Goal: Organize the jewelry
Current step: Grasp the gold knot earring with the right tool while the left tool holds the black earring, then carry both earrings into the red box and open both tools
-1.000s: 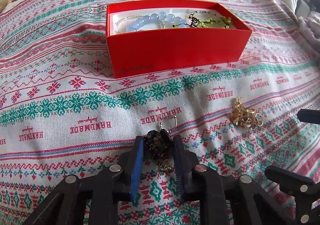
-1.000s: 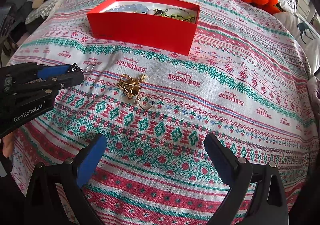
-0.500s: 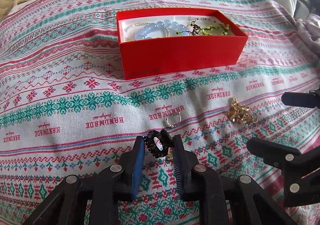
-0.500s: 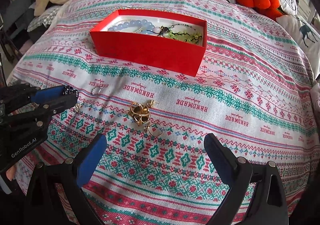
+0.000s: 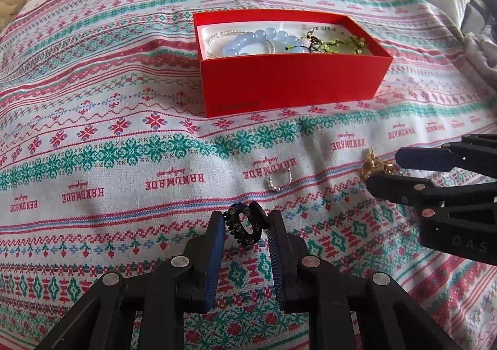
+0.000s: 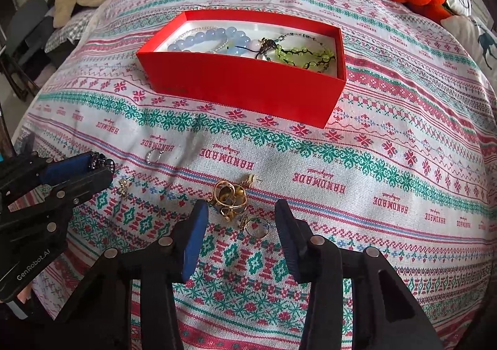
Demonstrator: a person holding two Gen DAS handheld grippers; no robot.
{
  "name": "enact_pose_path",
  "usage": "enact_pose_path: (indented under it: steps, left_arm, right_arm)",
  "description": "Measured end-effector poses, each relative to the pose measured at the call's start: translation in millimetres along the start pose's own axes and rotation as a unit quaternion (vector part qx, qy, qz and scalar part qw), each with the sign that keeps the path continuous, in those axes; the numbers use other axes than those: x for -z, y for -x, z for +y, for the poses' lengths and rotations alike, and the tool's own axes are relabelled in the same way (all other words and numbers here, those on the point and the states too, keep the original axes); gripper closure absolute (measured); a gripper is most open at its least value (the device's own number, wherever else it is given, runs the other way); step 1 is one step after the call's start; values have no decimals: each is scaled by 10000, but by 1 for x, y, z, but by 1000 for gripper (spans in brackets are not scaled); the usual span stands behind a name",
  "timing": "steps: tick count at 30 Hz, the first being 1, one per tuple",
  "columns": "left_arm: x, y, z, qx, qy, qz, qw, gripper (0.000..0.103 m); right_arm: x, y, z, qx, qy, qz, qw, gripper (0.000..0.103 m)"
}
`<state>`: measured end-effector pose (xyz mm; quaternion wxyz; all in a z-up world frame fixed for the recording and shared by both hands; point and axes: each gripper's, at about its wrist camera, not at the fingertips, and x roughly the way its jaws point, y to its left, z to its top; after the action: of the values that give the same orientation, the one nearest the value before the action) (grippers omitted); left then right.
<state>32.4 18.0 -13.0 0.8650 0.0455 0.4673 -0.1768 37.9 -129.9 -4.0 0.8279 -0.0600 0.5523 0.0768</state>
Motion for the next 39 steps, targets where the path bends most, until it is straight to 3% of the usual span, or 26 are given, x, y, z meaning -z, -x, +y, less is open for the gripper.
enact_pose_path:
  steps: [8,25,39]
  left_arm:
    - [0,0,6,6,88,50,9999,81]
    - [-14,16,20,204,578,-4,9981,81]
    - [-66,43,-5,406,557,-448,9966,81]
  right_arm:
    - [-6,-2,-2,-23,-3,16,10000,86]
    - [-8,40,-18,-585,-382,-154,9974,86]
    - [-40,79,-38,-802,-916,-697,9901,86]
